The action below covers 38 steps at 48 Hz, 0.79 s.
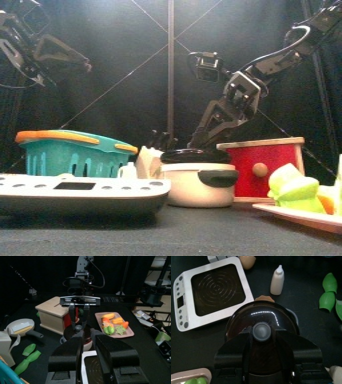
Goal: Place pot lid on top of drawer
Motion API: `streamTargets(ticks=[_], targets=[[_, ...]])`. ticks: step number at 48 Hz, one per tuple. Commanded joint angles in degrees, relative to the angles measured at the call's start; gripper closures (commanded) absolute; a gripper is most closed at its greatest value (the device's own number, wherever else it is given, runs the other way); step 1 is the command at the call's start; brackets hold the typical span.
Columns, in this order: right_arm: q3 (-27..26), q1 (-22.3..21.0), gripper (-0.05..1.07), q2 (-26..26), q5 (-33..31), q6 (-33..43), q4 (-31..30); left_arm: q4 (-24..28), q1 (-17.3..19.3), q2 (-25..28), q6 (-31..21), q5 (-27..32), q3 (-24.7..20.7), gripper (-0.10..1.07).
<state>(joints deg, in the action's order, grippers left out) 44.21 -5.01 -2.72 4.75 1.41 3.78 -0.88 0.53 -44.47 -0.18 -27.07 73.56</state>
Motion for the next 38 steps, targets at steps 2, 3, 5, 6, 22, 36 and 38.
streamTargets(ticks=[2, 3, 5, 6, 22, 36, 38], targets=[[-2.4, -0.3, 0.50, -2.4, 0.4, -0.2, -0.1, -0.1, -0.4, 0.1, 0.0, -0.1, -0.7, 0.35], [-2.5, -0.3, 0.50, -2.5, 0.4, -0.2, -0.1, -0.1, -0.4, 0.1, 0.0, -0.2, -0.7, 0.35], [-2.9, -0.3, 0.50, -2.6, 0.4, -0.1, -0.2, -0.1, -0.4, 0.1, 0.0, -0.1, -0.7, 0.35], [-3.1, -0.2, 0.50, -2.8, 0.3, -0.1, -0.2, -0.1, -0.4, 0.1, 0.0, -0.2, -0.7, 0.35], [-1.8, -1.8, 0.50, -13.4, -0.4, 0.0, 0.5, 0.1, 1.1, 0.1, 0.5, -0.2, -1.9, 0.35], [8.8, -10.2, 0.49, -27.2, -1.1, 0.0, 1.6, 0.2, 1.1, 0.1, 0.2, -0.1, -1.4, 0.35], [10.2, -11.2, 0.49, -28.9, -1.5, 0.0, 1.6, 0.3, 1.1, 0.2, 0.2, -0.1, -1.4, 0.35]])
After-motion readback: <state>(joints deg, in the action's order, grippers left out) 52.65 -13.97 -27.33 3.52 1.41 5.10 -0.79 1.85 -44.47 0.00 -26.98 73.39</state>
